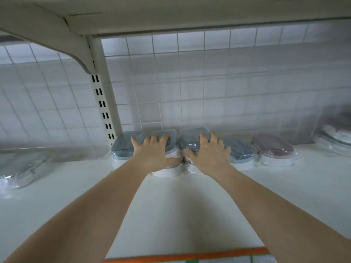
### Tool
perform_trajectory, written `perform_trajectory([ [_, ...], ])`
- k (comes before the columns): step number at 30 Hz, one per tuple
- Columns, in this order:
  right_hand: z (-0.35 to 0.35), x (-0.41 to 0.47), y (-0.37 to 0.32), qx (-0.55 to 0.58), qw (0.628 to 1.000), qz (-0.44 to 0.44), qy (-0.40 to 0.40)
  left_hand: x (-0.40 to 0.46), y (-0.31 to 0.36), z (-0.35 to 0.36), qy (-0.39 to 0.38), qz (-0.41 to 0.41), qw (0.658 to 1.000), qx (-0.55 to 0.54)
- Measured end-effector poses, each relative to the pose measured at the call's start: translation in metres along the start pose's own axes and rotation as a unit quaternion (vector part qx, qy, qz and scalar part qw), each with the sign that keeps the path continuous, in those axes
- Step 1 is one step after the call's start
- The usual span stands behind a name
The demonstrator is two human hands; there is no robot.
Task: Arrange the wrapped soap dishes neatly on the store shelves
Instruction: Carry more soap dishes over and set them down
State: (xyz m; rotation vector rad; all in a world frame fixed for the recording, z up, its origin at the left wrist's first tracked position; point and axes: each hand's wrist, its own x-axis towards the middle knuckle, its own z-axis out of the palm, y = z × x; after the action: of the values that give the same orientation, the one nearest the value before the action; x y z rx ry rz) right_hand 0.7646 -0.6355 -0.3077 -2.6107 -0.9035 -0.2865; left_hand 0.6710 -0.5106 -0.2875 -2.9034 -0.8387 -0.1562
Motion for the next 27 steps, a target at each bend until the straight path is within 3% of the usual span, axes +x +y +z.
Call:
perform_trajectory([
  [6,0.002,0.002,-0.016,-0.05,0.998,0.037,-0.023,0.003,-0.004,0.014,0.06,0.016,0.998,-0.025],
  [11,-0.02,0.005,-0.007,0.055,0.991,0.042,-0.118,0.004,-0.013,0.007,0.02,0.048,0.997,-0.049],
  [15,-0.047,-0.001,0.014,0.114,0.989,0.056,-0.081,-0.004,-0.003,-0.004,0.035,0.062,0.996,-0.047],
  [22,-0.092,-0.024,0.09,-0.019,0.99,0.117,-0.081,-0.008,0.087,-0.037,0.088,0.174,0.977,-0.09],
  [27,-0.15,-0.053,0.192,-0.041,0.98,0.189,-0.037,-0.01,0.195,-0.062,0.085,0.242,0.96,-0.108],
])
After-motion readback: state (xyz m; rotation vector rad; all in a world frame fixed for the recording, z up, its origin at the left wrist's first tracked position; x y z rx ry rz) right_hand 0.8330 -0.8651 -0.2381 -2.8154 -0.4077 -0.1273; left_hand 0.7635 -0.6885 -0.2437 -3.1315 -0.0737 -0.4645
